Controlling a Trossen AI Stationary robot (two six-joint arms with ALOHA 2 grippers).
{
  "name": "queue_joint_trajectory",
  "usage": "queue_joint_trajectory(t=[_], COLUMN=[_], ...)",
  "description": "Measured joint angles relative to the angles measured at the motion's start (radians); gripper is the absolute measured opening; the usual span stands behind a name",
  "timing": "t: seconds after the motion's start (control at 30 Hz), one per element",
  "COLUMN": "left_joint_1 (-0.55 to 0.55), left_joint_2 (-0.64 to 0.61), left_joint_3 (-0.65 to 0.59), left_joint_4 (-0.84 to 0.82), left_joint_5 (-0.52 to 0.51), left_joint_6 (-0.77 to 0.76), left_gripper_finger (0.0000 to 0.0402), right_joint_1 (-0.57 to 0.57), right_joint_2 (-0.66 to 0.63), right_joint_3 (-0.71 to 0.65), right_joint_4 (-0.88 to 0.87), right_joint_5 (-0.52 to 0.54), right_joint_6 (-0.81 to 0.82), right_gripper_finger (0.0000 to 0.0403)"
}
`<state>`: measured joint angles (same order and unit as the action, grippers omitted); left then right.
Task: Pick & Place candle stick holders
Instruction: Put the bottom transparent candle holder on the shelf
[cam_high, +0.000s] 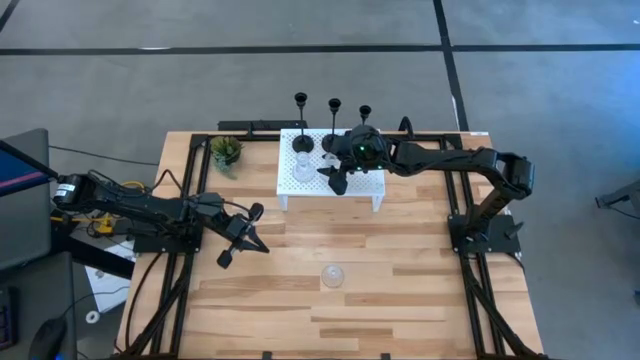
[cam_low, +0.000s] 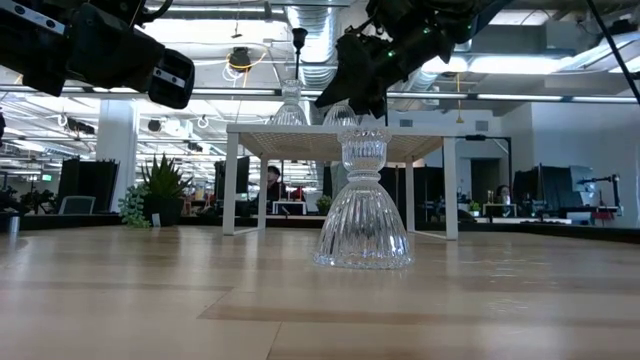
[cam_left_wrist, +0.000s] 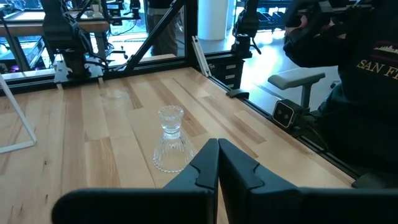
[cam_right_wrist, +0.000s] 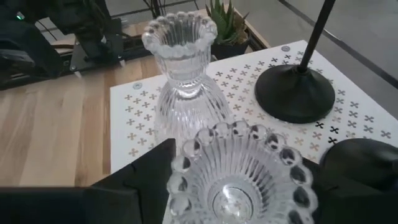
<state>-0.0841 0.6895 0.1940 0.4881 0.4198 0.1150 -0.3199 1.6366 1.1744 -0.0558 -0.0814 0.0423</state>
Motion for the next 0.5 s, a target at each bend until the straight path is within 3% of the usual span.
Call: queue_joint_trajectory(t=[0.5], left_joint_1=[0.0], left_joint_2=[0.0], left_joint_3=[0.0], left_joint_4=[0.0], left_joint_5=[0.0], left_joint_6=[0.0], left_gripper_finger=[0.0008], right_joint_1=[-0.001], right_joint_2=[-0.089], right_joint_3=[0.001], right_joint_4=[-0.044], right_joint_5=[0.003], right_joint_6=[-0.02], right_gripper_finger=[0.0229])
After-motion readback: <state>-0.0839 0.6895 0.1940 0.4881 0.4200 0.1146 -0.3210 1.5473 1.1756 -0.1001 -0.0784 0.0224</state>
